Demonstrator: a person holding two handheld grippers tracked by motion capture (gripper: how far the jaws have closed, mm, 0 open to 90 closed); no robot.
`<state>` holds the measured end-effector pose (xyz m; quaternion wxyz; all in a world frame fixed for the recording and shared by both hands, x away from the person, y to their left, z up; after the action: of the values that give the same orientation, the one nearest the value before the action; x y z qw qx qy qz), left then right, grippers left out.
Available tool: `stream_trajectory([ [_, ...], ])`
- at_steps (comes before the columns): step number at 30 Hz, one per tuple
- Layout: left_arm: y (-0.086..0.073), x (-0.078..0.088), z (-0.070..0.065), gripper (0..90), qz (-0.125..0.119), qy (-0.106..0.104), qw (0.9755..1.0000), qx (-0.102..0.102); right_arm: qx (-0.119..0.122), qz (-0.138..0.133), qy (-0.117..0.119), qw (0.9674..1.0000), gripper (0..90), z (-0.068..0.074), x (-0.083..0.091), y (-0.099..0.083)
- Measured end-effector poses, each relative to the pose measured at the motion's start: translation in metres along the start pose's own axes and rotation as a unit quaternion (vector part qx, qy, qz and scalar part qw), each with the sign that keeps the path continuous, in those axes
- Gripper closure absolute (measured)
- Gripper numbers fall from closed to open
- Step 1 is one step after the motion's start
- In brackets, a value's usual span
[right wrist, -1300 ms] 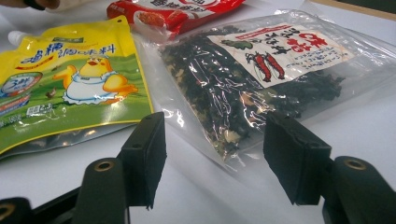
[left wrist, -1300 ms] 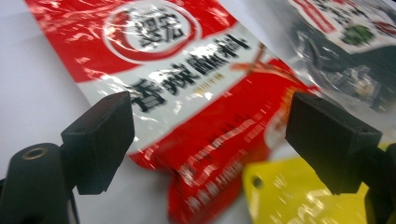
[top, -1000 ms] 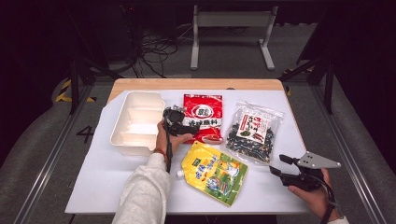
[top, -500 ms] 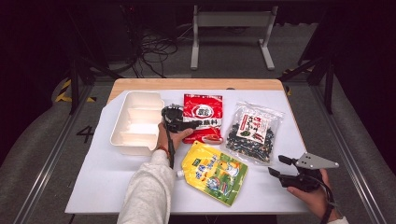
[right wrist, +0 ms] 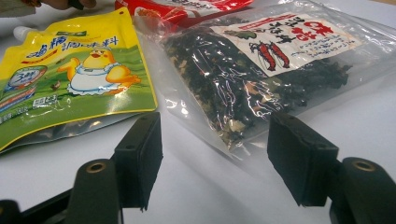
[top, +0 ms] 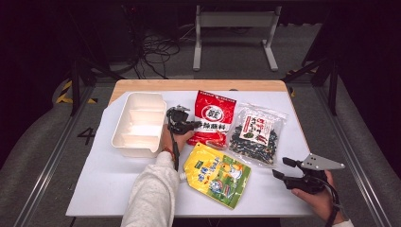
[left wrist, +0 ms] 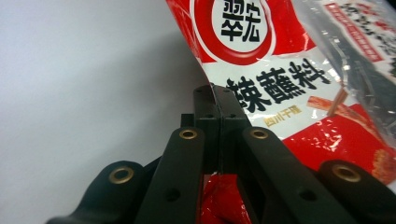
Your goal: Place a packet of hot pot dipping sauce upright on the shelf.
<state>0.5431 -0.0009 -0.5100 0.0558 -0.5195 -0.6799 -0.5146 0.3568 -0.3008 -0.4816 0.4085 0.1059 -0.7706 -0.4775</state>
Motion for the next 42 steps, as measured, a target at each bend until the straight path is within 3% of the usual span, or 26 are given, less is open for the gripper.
stream_trajectory([
  [6, -0.001, -0.001, -0.01, 88.8, 0.01, -0.015, 0.9995, -0.025, 0.001, -0.001, 0.002, 1.0, 35.2, 0.0, 0.0, 0.0],
  [10, 0.0, -0.007, -0.009, 79.0, 0.015, -0.004, 0.9993, -0.035, 0.0, 0.0, 0.001, 1.0, 35.1, -0.001, 0.0, -0.001],
  [16, 0.008, -0.018, -0.012, 67.6, 0.016, -0.017, 0.9986, -0.048, 0.002, 0.004, 0.006, 1.0, 34.6, 0.001, -0.003, -0.002],
  [20, 0.01, -0.018, -0.011, 87.3, 0.007, -0.019, 0.9986, -0.049, -0.001, 0.004, 0.009, 1.0, 34.3, 0.0, -0.003, -0.003],
  [26, 0.016, -0.007, -0.02, 90.0, -0.021, -0.034, 0.9975, -0.059, -0.002, 0.004, 0.007, 1.0, 34.0, -0.001, -0.002, -0.004],
  [29, 0.023, 0.005, -0.032, 90.0, -0.05, -0.047, 0.9958, -0.061, 0.0, 0.004, 0.006, 1.0, 33.9, -0.001, -0.001, -0.003],
  [31, 0.028, 0.016, -0.042, 90.0, -0.068, -0.058, 0.9932, -0.075, -0.001, 0.003, 0.005, 1.0, 33.8, -0.001, -0.001, -0.002],
  [38, 0.035, 0.041, -0.065, 90.0, -0.093, -0.069, 0.9877, -0.105, 0.0, 0.004, 0.005, 1.0, 33.6, 0.0, 0.0, -0.002],
  [40, 0.037, 0.048, -0.07, 90.0, -0.096, -0.067, 0.9852, -0.125, 0.0, 0.004, 0.004, 1.0, 33.6, 0.0, 0.0, -0.002],
  [42, 0.038, 0.055, -0.074, 90.0, -0.103, -0.068, 0.9842, -0.127, -0.002, 0.004, 0.004, 1.0, 33.5, 0.0, 0.0, -0.002],
])
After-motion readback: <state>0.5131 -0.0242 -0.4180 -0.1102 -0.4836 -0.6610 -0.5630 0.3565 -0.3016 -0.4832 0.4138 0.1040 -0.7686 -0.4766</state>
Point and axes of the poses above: each handheld gripper's, and its own axes: x roughly backward along the jaws, y roughly out of its top, z roughly to its left, the point moved 9 cm from there along -x, roughly forward along the jaws, and after that the axes turned 15 degrees about x, right-handed, at the moved point
